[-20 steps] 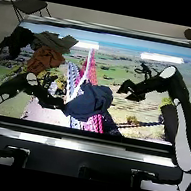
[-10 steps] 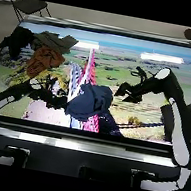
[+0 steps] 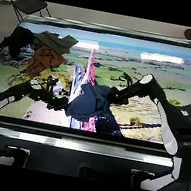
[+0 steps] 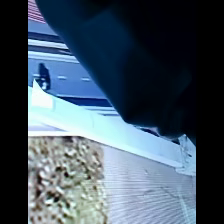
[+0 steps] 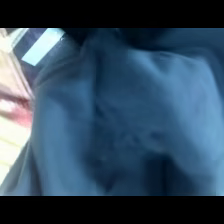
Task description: Fold the shirts.
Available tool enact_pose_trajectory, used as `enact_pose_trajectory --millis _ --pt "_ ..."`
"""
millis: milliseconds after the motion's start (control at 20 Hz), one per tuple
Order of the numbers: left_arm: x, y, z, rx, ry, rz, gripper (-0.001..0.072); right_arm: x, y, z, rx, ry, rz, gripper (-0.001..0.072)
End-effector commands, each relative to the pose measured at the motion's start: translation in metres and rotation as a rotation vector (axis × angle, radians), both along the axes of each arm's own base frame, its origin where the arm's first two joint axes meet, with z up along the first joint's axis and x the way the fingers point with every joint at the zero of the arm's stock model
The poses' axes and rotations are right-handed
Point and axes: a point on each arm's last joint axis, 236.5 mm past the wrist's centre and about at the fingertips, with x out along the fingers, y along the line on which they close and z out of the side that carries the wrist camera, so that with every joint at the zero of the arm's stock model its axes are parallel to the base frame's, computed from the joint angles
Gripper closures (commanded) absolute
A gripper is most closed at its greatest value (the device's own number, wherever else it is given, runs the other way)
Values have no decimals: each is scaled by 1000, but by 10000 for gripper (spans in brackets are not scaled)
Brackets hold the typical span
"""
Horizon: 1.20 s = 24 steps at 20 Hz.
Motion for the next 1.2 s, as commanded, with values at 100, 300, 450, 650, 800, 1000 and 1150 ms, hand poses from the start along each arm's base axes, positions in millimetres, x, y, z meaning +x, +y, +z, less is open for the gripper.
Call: enact_pose_trajectory --millis 100,300,450,650,800,1000,1150 --pt "6 -1 15 -12 -64 -41 676 17 2 10 -2 -75 -38 668" --pt "73 18 132 82 -496 -69 677 54 -37 129 -56 -486 -24 668" --pt "101 42 305 95 -911 56 677 65 -86 289 -121 -924 -165 667" --pt "46 70 557 -79 -1495 323 677 -20 -106 471 -75 -1384 -308 667" --pt "-16 77 643 -149 -1713 355 676 -91 -113 531 -69 -1557 -348 667" --pt "-31 80 630 -53 -1687 299 677 -139 -119 513 -144 -1474 -317 667" --pt "-20 82 569 71 -1476 228 676 -158 -110 449 -185 -1203 -196 667"
